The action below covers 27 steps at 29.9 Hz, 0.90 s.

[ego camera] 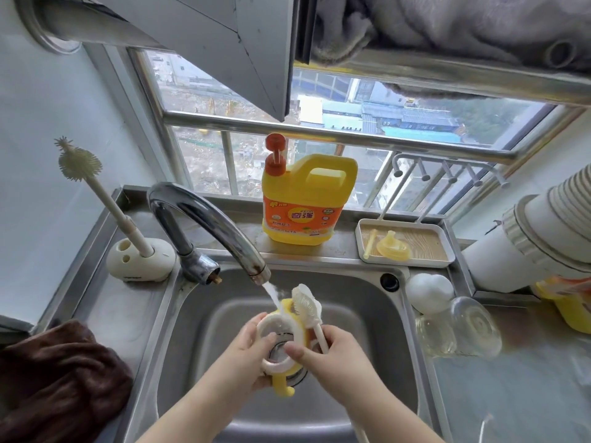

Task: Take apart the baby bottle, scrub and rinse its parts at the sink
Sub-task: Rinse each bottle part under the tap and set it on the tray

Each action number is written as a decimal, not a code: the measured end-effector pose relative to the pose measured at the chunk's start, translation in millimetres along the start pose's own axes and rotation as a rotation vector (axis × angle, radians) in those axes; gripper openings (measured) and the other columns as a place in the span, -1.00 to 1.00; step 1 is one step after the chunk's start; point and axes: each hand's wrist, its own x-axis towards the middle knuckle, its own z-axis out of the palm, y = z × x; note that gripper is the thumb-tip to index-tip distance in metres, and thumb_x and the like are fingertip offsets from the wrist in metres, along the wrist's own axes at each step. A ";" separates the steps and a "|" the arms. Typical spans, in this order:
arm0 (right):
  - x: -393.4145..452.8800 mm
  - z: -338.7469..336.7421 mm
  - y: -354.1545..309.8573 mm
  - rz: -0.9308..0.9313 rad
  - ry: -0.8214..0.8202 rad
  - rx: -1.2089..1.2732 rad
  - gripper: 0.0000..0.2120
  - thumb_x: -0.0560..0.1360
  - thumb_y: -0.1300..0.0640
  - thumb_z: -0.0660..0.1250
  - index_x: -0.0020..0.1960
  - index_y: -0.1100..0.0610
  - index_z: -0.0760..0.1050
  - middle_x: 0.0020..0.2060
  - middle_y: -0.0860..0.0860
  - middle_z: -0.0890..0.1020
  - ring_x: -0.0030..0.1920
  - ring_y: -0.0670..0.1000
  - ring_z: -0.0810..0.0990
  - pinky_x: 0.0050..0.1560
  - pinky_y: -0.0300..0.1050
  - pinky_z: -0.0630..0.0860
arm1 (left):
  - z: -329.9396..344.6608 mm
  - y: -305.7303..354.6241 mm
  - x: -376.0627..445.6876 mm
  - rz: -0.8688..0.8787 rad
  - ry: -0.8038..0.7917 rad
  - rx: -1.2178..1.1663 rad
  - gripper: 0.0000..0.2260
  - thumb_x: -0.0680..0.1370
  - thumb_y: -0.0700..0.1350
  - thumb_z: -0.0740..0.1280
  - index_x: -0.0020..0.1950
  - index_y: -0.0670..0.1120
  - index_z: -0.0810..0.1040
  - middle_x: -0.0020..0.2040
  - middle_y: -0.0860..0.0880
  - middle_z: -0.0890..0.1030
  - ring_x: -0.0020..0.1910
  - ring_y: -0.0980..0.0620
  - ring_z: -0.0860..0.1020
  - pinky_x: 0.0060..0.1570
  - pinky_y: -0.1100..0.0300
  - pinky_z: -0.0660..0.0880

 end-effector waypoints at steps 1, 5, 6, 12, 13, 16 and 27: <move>0.2 -1.9 2.6 0.017 0.024 -0.011 -0.82 0.35 -0.01 0.50 -0.15 0.04 0.58 -0.33 -0.12 0.63 -0.37 -0.25 0.54 -0.38 -0.46 0.38 | 0.5 -2.3 -0.7 0.005 0.012 0.033 -0.76 0.61 -0.21 0.20 0.22 0.05 0.47 0.07 -0.12 0.62 -0.03 -0.10 0.62 -0.27 0.09 0.59; -0.1 -17.6 12.7 0.029 0.098 -0.055 -0.89 0.39 0.06 0.42 -0.24 0.09 0.57 -0.51 -0.13 0.49 -0.49 -0.20 0.40 -0.45 -0.40 0.30 | 6.7 -3.6 -5.3 0.010 0.025 0.127 -0.87 0.55 -0.25 0.30 0.07 -0.18 0.58 -0.24 -0.12 0.66 -0.30 0.03 0.63 -0.35 0.24 0.55; -1.3 -22.5 14.6 0.019 0.110 -0.060 -0.89 0.39 0.07 0.41 -0.24 0.11 0.57 -0.52 -0.12 0.47 -0.50 -0.18 0.38 -0.46 -0.39 0.30 | 10.6 -2.8 -6.2 0.003 0.025 0.145 -0.91 0.54 -0.23 0.32 -0.01 -0.21 0.59 -0.33 -0.08 0.65 -0.37 0.07 0.62 -0.39 0.27 0.53; -8.0 -59.5 5.7 -0.085 0.180 -0.092 -0.96 0.39 0.05 0.42 -0.17 -0.01 0.60 -0.35 -0.07 0.62 -0.39 -0.21 0.50 -0.40 -0.45 0.38 | 39.6 0.9 0.8 0.010 0.062 0.229 -0.87 0.49 -0.21 0.39 -0.23 -0.22 0.65 -0.39 -0.14 0.60 -0.41 0.00 0.58 -0.23 0.12 0.59; -8.8 -68.4 1.8 -0.110 0.193 -0.100 -0.94 0.40 0.02 0.43 -0.15 -0.02 0.60 -0.32 -0.05 0.63 -0.37 -0.19 0.51 -0.38 -0.44 0.38 | 46.1 3.9 2.0 0.012 0.070 0.194 -0.88 0.48 -0.22 0.41 -0.23 -0.24 0.65 -0.38 -0.16 0.61 -0.38 -0.02 0.59 -0.15 0.09 0.60; -10.9 -99.0 -13.0 -0.178 0.232 -0.133 -0.84 0.44 -0.09 0.37 -0.14 -0.01 0.60 -0.38 -0.08 0.59 -0.38 -0.18 0.48 -0.34 -0.34 0.38 | 71.9 19.5 4.5 0.037 0.061 0.050 -0.89 0.48 -0.24 0.40 -0.16 -0.29 0.64 -0.29 -0.21 0.66 -0.30 -0.04 0.65 -0.15 0.18 0.62; -0.7 -236.0 -48.6 -0.363 0.564 -0.216 -0.78 0.55 -0.02 0.23 -0.22 0.01 0.54 -0.41 0.00 0.56 -0.34 0.00 0.50 -0.31 -0.18 0.38 | 199.2 99.0 64.6 0.076 -0.034 -0.421 -0.76 0.45 -0.26 0.40 0.06 -0.35 0.55 -0.14 -0.24 0.67 -0.19 -0.04 0.67 -0.16 0.25 0.62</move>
